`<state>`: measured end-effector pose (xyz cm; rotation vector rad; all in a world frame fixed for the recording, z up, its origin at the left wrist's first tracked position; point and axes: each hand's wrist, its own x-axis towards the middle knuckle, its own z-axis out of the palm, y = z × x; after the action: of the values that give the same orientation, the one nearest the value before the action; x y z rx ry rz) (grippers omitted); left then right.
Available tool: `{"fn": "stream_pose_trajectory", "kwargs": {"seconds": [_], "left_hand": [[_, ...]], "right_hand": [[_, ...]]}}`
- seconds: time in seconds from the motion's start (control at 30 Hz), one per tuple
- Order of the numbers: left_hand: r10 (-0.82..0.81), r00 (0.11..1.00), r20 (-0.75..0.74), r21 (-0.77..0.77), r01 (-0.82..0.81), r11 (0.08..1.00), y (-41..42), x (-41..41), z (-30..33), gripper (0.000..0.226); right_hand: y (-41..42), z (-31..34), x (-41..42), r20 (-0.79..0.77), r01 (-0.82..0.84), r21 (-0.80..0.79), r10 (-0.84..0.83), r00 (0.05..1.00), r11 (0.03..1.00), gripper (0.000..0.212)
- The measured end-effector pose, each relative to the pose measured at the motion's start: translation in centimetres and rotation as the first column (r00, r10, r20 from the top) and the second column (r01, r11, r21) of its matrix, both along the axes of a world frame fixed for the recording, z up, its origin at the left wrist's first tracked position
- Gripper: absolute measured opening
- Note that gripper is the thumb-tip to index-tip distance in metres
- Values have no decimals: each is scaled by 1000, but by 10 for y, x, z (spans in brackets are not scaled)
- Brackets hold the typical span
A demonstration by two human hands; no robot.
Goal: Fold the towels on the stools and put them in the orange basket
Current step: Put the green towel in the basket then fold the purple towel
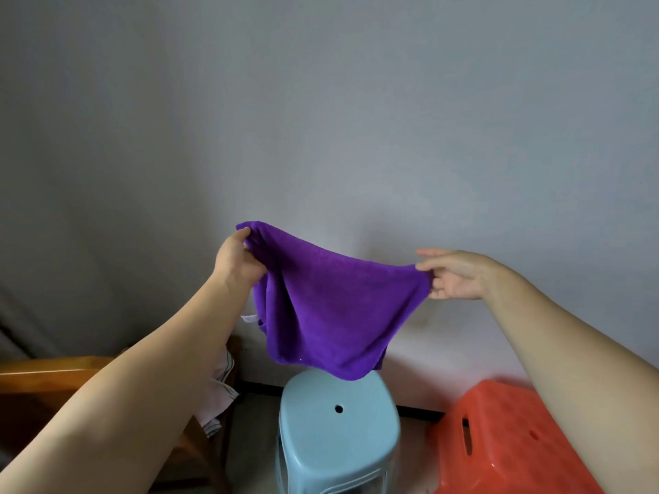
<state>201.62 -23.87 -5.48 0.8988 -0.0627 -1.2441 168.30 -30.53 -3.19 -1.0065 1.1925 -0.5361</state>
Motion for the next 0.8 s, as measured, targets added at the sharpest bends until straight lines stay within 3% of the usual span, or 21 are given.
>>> {"fn": "stream_pose_trajectory", "kwargs": {"seconds": [0.13,0.27,0.33,0.47,0.53,0.67,0.8], "left_hand": [[62,998,-27,-24,-63,998,8,4,5,23],[106,990,-96,-35,-110,993,8,10,1,25],[75,994,-76,34,-72,997,6,12,-3,30],[-207,976,68,194,190,962,17,3,-9,30],[-256,961,99,241,227,944,22,-1,-10,30],[-174,967,187,269,120,956,23,0,-15,14],[-58,956,289,211,-4,977,16,4,-25,31]], "right_hand": [[2,-9,3,-266,-168,-53,148,952,984,48],[1,-8,7,-430,-141,-225,31,902,964,37],[-1,-8,6,-395,-72,-304,-56,917,950,32],[-3,-10,-1,-269,77,-430,-209,940,900,26],[-5,-12,-6,-170,160,-450,-260,950,879,21],[-12,-16,-16,35,308,-379,-319,947,872,16],[-18,-20,-21,64,293,-347,-290,955,891,22]]}}
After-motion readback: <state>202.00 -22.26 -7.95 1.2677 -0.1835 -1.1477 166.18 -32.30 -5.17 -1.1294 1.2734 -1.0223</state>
